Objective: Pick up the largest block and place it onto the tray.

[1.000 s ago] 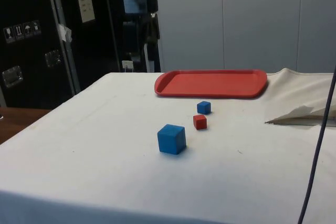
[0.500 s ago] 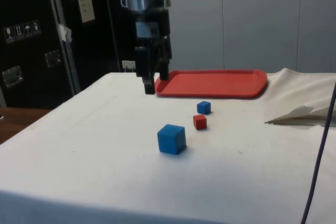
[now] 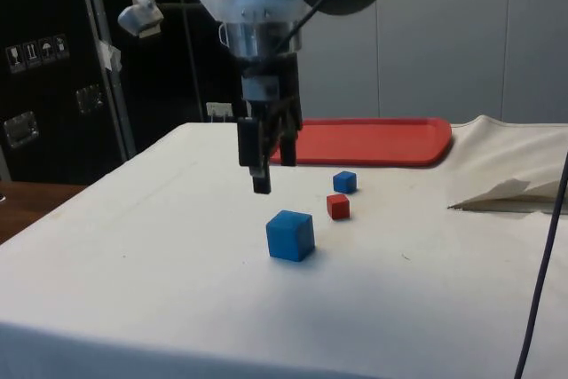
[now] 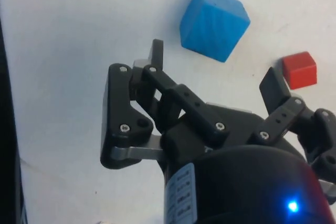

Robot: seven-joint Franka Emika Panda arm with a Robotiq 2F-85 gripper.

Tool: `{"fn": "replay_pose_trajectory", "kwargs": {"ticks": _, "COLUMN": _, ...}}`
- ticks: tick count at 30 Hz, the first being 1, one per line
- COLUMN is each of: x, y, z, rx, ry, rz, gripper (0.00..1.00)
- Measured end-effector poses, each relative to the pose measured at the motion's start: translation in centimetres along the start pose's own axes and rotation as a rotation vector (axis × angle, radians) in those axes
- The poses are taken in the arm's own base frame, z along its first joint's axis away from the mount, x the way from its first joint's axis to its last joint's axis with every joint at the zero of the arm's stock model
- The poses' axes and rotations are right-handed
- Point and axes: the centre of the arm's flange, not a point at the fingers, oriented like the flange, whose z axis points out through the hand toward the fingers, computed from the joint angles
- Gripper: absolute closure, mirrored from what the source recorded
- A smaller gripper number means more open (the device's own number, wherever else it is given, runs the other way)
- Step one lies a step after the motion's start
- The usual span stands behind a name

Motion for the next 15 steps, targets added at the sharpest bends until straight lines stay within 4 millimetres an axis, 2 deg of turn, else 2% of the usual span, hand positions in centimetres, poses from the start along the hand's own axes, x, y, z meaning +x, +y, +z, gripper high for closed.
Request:
{"fn": "replay_pose_trajectory", "kwargs": {"ticks": 11, "x": -0.4, "y": 0.5, "z": 3.9, "rx": -0.014, "ry": 0.018, "rz": 0.046, "gripper": 0.0}}
{"fn": "replay_pose_trajectory", "kwargs": {"ticks": 15, "x": -0.4, "y": 0.9, "z": 4.7, "rx": -0.018, "ry": 0.024, "rz": 0.053, "gripper": 0.0}}
